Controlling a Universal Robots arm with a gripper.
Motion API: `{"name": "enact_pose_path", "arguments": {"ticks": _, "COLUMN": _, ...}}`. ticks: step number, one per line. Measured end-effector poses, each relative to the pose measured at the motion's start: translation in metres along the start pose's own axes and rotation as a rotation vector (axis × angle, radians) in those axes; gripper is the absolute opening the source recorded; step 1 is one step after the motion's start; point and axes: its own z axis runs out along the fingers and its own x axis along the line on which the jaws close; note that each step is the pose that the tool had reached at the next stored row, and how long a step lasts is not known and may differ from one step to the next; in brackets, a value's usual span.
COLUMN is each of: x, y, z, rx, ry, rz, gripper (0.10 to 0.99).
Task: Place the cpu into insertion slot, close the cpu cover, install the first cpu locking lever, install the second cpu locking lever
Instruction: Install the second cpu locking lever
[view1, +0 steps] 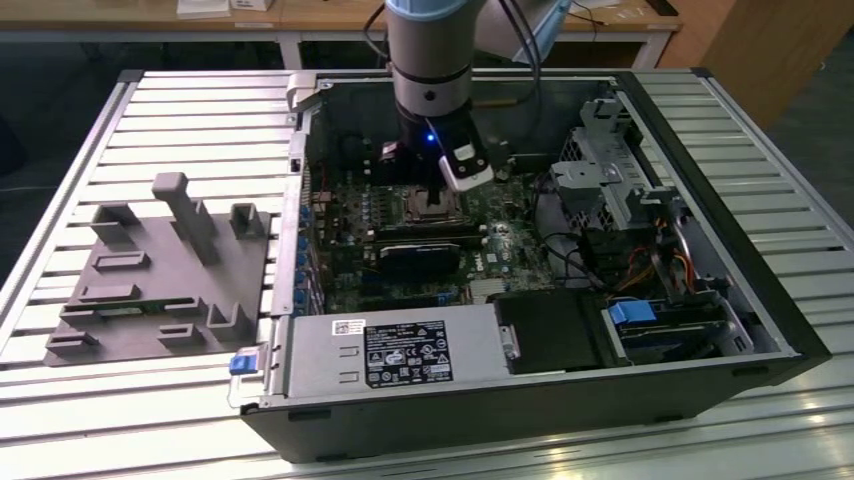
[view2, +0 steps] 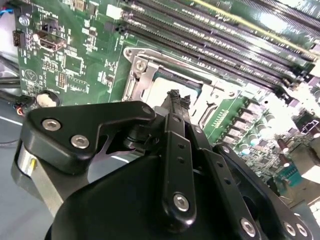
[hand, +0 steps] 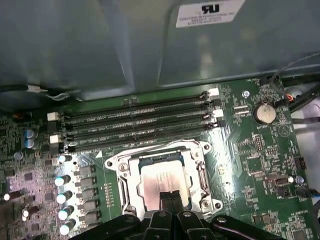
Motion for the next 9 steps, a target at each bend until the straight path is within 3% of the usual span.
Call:
{"name": "enact_pose_path", "arguments": {"ticks": 4, "x": 0.0009, "y": 0.005, "z": -0.0009, "rx": 0.006, "ry": -0.0011, "rz": -0.001, "gripper": 0.102}}
{"name": "enact_pose_path", "arguments": {"ticks": 9, "x": 0.0004, "y": 0.0068, "z": -0.009, "rx": 0.007, "ry": -0.0012, "rz": -0.001, "gripper": 0.102}}
